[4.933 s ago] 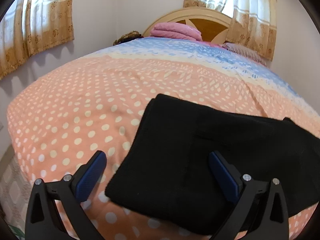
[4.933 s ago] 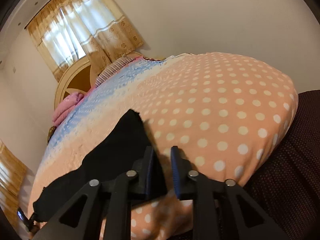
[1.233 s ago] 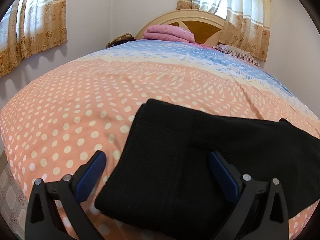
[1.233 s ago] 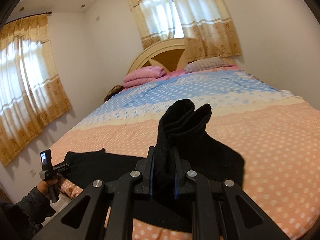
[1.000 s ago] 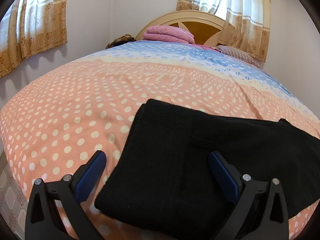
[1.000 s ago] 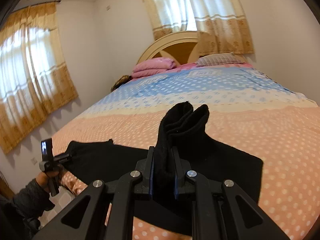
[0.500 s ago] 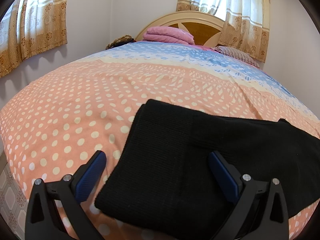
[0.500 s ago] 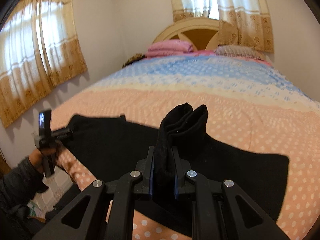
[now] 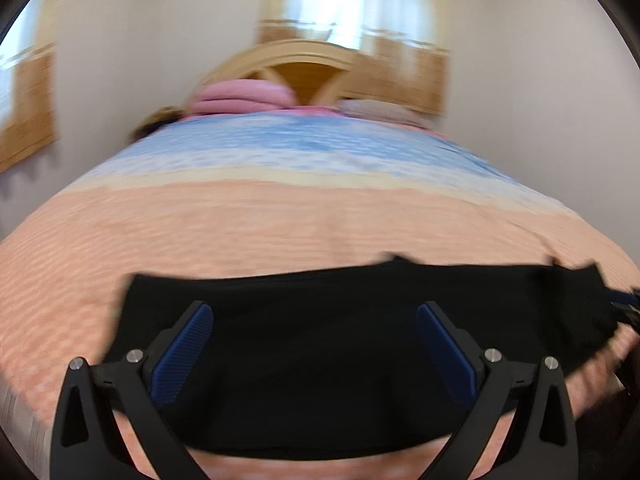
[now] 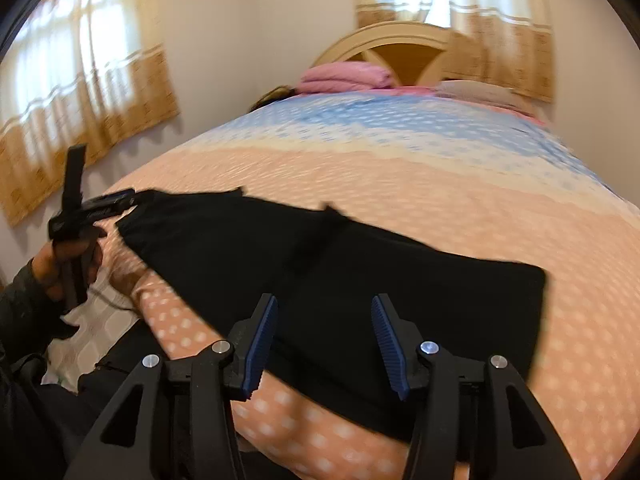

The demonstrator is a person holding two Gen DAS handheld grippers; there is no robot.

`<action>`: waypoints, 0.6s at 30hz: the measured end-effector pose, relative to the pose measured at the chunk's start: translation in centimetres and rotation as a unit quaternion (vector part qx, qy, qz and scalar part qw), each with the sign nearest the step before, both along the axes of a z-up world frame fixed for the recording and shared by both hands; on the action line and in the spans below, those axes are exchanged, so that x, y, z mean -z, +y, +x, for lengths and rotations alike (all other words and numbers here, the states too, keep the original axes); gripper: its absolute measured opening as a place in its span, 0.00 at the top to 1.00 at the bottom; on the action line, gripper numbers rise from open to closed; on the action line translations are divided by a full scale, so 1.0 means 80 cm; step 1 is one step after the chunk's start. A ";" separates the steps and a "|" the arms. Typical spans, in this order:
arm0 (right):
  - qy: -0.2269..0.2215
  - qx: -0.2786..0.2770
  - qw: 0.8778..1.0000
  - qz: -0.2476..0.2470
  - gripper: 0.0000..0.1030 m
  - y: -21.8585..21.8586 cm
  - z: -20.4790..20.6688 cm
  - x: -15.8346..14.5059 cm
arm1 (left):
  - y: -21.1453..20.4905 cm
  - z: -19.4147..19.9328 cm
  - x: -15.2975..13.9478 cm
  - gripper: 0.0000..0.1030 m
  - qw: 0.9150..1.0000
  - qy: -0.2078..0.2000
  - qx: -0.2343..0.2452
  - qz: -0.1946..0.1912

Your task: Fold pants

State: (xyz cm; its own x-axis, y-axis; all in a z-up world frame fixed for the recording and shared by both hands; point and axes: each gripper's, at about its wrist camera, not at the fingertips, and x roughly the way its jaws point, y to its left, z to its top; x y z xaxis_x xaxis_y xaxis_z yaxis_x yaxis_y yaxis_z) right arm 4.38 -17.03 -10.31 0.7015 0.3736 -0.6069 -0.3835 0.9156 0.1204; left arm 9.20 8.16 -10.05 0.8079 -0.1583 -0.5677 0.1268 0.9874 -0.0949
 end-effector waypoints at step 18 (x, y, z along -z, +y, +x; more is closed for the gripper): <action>0.015 0.171 0.980 0.104 0.49 -0.134 -0.008 0.029 | -0.251 0.046 0.020 0.03 0.973 0.080 0.218 0.018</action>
